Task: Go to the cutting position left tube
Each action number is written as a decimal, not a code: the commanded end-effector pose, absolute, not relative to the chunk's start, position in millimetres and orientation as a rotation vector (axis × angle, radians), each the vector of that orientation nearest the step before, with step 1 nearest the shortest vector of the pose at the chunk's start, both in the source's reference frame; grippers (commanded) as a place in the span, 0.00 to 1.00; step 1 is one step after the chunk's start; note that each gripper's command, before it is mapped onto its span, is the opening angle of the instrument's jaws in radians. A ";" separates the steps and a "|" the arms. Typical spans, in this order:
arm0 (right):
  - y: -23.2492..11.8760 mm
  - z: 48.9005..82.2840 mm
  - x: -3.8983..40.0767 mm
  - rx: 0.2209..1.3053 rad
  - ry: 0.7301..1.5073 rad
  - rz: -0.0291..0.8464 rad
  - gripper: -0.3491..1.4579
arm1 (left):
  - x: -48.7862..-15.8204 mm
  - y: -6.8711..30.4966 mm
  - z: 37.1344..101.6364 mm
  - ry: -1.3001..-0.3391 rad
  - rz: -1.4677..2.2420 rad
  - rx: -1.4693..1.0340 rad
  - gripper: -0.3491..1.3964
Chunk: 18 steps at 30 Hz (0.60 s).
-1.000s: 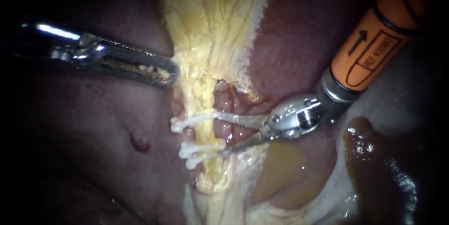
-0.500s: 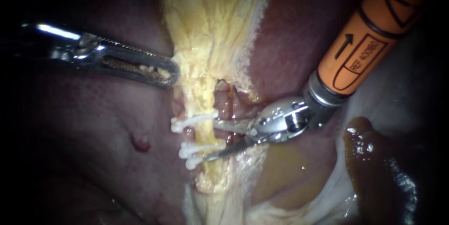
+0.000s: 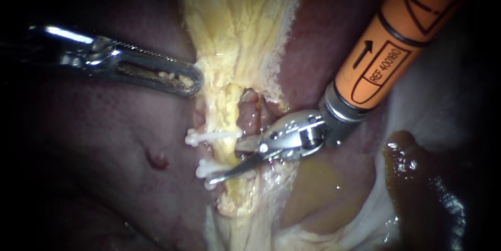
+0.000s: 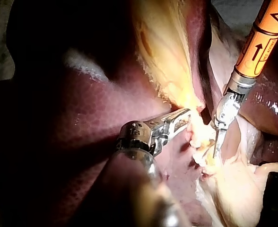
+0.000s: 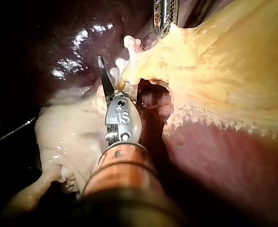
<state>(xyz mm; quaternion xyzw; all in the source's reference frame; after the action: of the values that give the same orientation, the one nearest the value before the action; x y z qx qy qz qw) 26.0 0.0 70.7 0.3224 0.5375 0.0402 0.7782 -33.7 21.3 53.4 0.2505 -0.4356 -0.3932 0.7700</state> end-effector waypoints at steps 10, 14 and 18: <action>0.0 71.5 27.1 0.713 1.200 0.120 0.95 | -33.8 21.4 53.7 -0.945 -0.853 0.544 0.00; -0.1 71.4 27.2 0.718 1.207 0.127 0.95 | -33.8 21.5 53.9 -0.945 -0.853 0.544 0.00; -0.5 70.6 27.3 0.729 1.218 0.128 0.96 | -33.6 21.7 54.2 -0.945 -0.853 0.544 0.00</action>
<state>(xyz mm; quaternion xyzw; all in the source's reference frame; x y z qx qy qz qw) 27.4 -0.7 70.5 0.3368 0.5595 0.0594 0.7550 -33.6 21.7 54.3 0.2505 -0.4355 -0.3932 0.7701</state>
